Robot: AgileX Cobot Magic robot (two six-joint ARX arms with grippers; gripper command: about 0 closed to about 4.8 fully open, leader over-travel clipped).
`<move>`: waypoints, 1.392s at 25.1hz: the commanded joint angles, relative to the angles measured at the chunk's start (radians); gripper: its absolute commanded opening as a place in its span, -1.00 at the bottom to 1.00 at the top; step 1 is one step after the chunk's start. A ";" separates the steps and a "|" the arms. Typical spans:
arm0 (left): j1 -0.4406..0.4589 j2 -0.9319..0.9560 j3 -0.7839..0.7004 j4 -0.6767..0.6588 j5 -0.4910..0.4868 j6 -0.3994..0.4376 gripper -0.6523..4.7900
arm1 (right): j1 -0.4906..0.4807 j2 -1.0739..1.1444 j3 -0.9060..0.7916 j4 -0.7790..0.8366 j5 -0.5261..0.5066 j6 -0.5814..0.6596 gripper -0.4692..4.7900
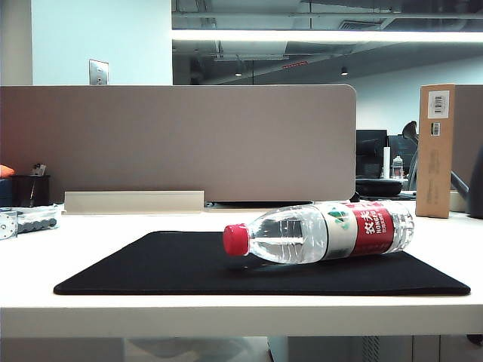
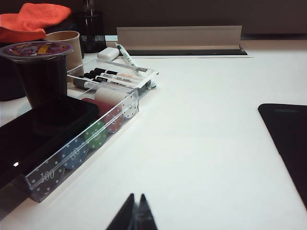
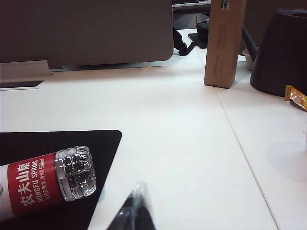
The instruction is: Stand the plastic bottle up on the black mouse pad.
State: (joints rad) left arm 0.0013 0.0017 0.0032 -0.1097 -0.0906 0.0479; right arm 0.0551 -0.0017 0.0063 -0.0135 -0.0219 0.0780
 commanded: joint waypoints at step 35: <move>-0.762 0.001 0.004 -0.031 0.000 -0.003 -0.77 | -0.002 0.115 0.319 -0.168 -0.081 0.303 -0.84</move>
State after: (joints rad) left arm -0.7609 0.0017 0.0032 -0.1501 -0.0910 0.0479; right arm 0.0536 0.0574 0.2684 -0.1097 -0.1085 0.4679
